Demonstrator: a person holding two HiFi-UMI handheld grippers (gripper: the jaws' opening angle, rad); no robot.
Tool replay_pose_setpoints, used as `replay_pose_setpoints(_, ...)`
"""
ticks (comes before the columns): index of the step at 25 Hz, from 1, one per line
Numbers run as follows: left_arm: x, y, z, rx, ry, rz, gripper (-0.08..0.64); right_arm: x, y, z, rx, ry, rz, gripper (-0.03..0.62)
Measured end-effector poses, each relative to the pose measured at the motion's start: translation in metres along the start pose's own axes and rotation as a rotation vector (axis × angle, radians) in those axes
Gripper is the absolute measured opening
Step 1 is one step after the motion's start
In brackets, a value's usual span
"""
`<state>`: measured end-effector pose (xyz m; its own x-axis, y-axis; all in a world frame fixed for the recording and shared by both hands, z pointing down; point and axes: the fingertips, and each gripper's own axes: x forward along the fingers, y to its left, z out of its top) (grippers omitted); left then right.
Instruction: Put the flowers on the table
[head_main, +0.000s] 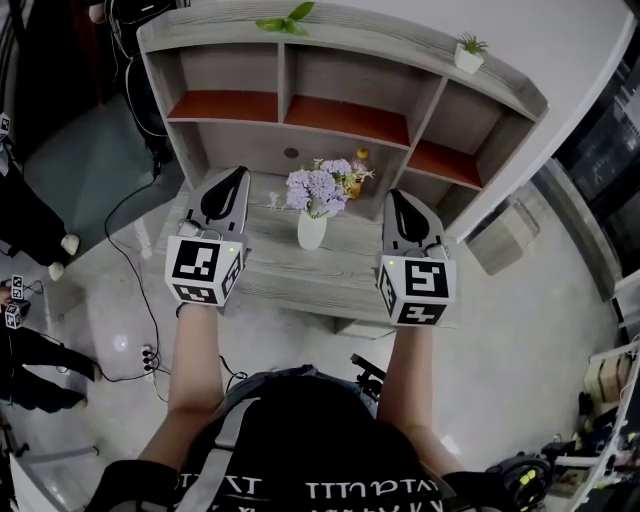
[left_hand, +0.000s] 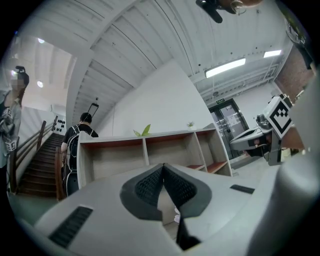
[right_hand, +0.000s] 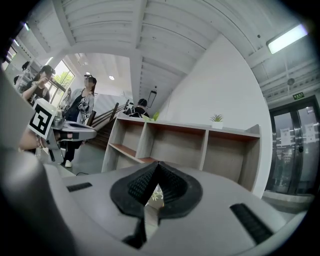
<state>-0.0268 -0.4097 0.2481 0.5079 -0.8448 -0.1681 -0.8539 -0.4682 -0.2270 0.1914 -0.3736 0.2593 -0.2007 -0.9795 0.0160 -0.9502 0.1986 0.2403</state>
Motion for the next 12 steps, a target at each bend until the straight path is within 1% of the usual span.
replay_pose_setpoints(8,0.0037,0.0000,0.0061,0.009,-0.009,-0.001,0.009,-0.0020,-0.0054,0.0056,0.011,-0.008,-0.014,0.012)
replay_pose_setpoints(12,0.0047,-0.0024,0.0086,0.007,-0.013,-0.016,0.009,-0.0031,-0.0073,0.0052,0.015,-0.008,-0.021,0.014)
